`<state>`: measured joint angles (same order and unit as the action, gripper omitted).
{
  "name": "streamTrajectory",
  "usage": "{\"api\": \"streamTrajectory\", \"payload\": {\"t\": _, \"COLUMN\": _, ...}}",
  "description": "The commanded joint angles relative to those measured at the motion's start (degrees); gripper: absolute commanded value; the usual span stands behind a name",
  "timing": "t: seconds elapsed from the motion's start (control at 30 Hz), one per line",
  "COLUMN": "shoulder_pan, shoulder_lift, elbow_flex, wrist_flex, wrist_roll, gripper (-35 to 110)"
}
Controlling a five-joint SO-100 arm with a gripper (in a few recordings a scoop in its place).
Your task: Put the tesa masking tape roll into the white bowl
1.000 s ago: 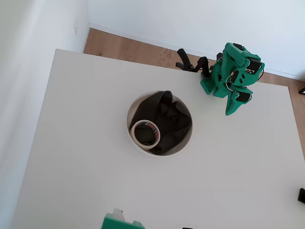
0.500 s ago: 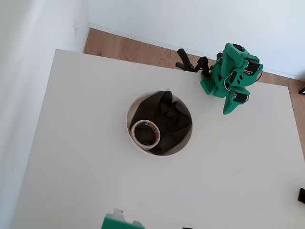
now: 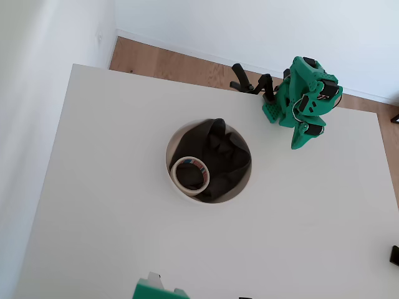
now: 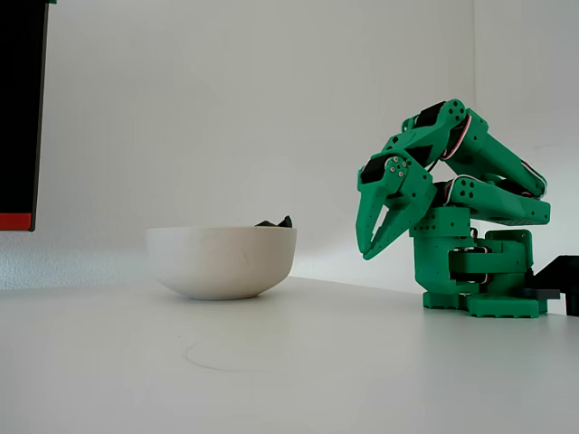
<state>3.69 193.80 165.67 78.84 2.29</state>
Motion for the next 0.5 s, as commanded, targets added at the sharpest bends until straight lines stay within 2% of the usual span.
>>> {"api": "streamTrajectory", "payload": {"t": 0.0, "shoulder_pan": -0.5, "shoulder_lift": 0.4, "elbow_flex": 0.0, "wrist_flex": 1.1, "wrist_roll": 0.7, "gripper": -8}}
{"api": "streamTrajectory", "payload": {"t": 0.47, "shoulder_pan": 1.5, "shoulder_lift": 0.4, "elbow_flex": 0.0, "wrist_flex": 1.1, "wrist_roll": 0.8, "gripper": -8}}
